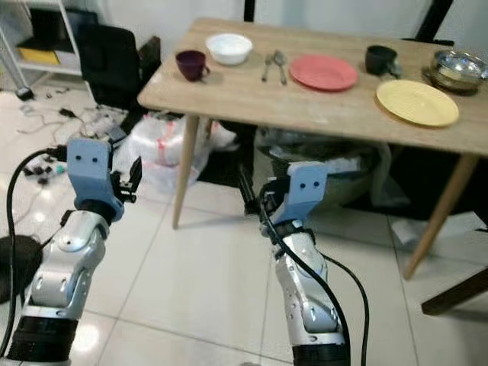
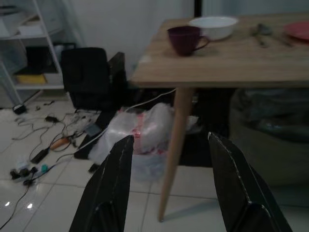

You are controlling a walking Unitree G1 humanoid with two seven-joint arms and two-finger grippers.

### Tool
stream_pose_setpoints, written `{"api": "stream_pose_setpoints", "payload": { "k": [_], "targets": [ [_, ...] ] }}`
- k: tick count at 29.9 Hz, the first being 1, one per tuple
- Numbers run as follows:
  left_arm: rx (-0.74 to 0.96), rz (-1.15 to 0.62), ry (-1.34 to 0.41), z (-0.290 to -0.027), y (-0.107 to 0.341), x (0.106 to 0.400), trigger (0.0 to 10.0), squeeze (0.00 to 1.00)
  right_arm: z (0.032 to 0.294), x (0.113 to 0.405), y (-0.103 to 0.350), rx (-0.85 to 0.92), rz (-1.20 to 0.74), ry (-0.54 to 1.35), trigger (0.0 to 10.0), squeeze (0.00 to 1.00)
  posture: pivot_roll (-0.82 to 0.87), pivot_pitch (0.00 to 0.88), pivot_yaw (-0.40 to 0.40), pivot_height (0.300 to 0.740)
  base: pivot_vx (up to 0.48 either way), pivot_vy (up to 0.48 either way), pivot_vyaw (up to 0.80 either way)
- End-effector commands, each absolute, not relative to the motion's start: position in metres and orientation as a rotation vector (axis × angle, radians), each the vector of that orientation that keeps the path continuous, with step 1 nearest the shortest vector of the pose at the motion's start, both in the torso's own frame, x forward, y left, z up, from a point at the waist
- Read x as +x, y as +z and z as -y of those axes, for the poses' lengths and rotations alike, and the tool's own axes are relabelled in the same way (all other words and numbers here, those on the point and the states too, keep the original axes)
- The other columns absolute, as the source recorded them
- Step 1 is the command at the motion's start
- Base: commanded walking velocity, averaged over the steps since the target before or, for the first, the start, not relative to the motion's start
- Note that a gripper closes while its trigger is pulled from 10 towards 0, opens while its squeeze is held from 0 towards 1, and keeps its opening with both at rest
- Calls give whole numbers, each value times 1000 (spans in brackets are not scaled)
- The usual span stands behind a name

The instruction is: Setting the table

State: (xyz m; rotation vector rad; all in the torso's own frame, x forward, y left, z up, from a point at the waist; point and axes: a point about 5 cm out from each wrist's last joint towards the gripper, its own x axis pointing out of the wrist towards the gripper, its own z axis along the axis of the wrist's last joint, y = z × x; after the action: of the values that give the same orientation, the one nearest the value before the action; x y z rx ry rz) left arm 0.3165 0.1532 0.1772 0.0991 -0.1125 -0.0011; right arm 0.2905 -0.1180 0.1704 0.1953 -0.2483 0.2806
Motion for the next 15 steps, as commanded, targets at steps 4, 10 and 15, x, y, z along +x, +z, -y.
{"api": "stream_pose_setpoints", "payload": {
  "k": [4,10,15],
  "targets": [
    [110,99,13,-155,174,316,10000,275,116,289,168,196,241,282,10000,0,-151,0,72,740,480,0,0],
    [114,100,4,-155,174,317,10000,0,117,289,168,198,242,277,10000,0,-152,0,73,740,477,0,0],
    [117,105,-3,-154,175,317,10000,0,118,289,168,198,244,275,10000,0,-152,0,72,740,454,0,0]
  ]
}}
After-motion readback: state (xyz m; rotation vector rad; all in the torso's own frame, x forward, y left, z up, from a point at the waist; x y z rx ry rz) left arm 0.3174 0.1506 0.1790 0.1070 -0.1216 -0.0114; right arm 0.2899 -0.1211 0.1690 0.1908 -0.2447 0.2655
